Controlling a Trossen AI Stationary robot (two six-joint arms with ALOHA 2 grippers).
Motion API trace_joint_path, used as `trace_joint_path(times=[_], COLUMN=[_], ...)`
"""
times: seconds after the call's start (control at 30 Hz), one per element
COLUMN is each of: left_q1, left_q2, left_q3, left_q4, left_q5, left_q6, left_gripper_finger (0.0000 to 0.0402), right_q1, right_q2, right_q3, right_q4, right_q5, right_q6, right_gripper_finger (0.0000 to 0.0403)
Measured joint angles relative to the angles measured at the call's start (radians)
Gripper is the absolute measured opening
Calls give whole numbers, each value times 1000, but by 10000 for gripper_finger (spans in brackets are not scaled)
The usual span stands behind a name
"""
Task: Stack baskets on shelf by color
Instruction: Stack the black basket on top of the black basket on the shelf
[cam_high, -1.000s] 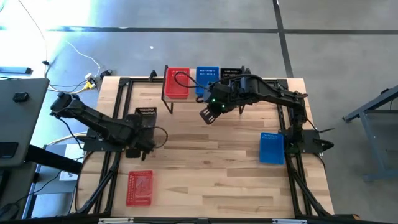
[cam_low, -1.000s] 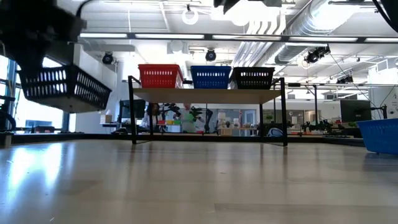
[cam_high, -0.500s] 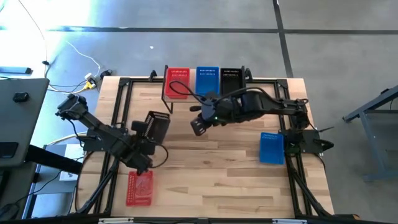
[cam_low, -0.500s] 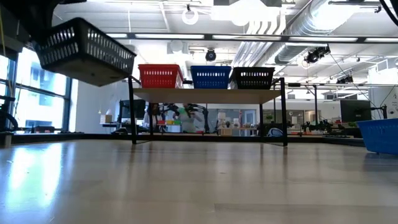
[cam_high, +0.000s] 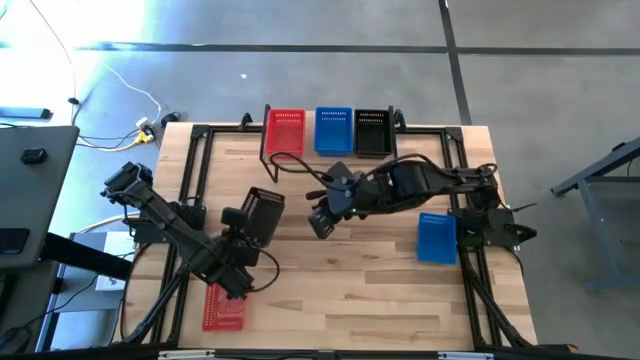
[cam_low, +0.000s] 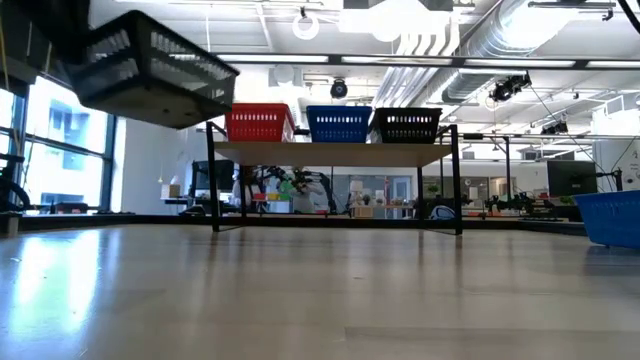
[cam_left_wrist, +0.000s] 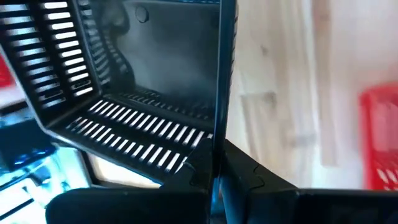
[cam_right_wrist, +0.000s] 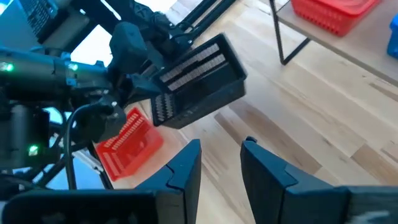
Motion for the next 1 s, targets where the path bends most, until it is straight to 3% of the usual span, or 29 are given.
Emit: trace_joint_path(times=[0.53, 0.67, 0.87, 1.0], left_q1=[86, 88, 87, 88], left_q2=[61, 58, 59, 59], left_q3=[4, 4, 4, 4], left_q4=[1, 0, 0, 0], left_q5=[-203, -226, -256, -278], left_q6=[26, 79, 173, 199], left_gripper_finger=[3, 3, 3, 3], right_q1=[11, -7, -35, -53], right_q2=[2, -1, 0, 1], right_q3=[-182, -232, -321, -363], right_q4=[94, 191, 359, 375], right_q5=[40, 88, 84, 64], right_q6=[21, 90, 169, 260], right_gripper_finger=[99, 99, 99, 99])
